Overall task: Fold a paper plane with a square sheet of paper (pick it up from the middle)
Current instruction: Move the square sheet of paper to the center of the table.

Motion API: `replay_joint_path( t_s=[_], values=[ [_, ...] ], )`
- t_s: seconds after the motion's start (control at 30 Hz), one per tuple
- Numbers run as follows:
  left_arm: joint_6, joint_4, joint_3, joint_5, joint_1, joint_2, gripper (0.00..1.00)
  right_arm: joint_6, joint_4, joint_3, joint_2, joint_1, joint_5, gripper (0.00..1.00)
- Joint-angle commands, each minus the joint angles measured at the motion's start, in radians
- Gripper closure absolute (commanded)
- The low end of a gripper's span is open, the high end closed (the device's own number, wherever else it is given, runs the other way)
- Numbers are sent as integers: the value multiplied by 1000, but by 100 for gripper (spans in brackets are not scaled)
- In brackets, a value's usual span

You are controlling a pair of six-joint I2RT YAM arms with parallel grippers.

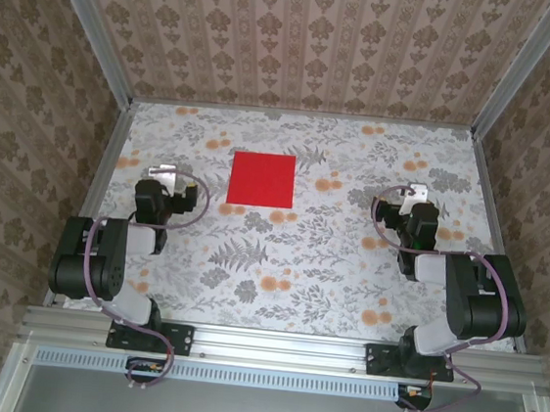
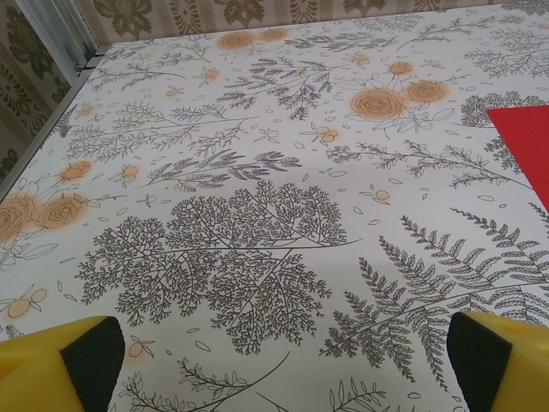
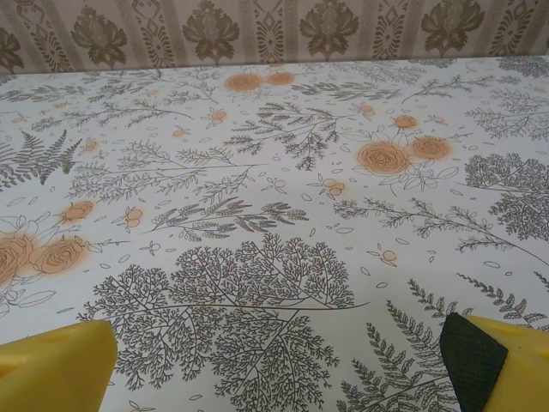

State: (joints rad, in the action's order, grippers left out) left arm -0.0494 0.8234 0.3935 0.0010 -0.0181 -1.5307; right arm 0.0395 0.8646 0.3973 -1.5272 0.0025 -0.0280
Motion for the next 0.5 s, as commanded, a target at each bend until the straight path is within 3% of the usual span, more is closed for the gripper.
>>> replay_joint_path(
  t_s=[0.0, 0.47],
  values=[
    [-10, 29, 15, 10, 4, -7, 0, -3, -1, 9, -5, -2, 16, 0],
    [-6, 25, 18, 19, 11, -7, 0, -3, -4, 12, -7, -2, 16, 0]
  ],
)
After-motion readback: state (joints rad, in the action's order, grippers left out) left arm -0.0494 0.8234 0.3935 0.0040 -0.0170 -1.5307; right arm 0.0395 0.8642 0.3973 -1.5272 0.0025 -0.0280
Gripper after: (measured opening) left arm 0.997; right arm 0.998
